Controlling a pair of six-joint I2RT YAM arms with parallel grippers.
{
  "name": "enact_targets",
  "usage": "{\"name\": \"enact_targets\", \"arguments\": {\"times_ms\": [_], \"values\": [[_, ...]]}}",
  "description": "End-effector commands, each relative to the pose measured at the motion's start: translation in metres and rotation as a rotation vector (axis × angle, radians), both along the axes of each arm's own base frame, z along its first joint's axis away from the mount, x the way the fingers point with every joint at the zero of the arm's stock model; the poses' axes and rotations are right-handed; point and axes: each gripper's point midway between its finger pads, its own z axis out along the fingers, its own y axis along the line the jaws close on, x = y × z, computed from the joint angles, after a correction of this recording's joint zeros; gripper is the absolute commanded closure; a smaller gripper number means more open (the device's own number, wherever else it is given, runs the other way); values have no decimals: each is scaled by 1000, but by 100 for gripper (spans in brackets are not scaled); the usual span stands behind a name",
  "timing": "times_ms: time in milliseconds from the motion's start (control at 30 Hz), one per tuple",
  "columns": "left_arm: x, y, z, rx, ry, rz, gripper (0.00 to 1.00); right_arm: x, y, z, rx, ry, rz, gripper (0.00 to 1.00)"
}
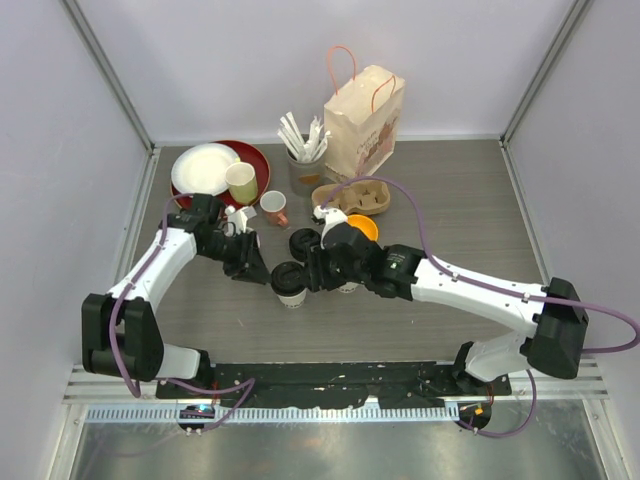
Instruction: Pack the takeout coffee
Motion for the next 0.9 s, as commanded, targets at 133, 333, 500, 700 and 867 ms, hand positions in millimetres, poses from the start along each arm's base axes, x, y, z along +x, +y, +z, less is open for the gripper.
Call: {"name": "enact_targets", "arguments": {"times_ms": [133,333,500,700,867], "values": [[10,-10,5,-76,-2,31,70,-1,9,-19,180,165,-30,55],[11,-10,0,-72,11,35,70,7,8,-26,217,169,-41,56],[12,-10,-3,-70,21,39,70,6,12,-33,225,188,-21,57],[12,-10,0,-67,11,33,72,9,13,-41,219,203,-24,65],[10,-9,1,-64,2,27,72,8,5,-50,200,220,-39,69]]}}
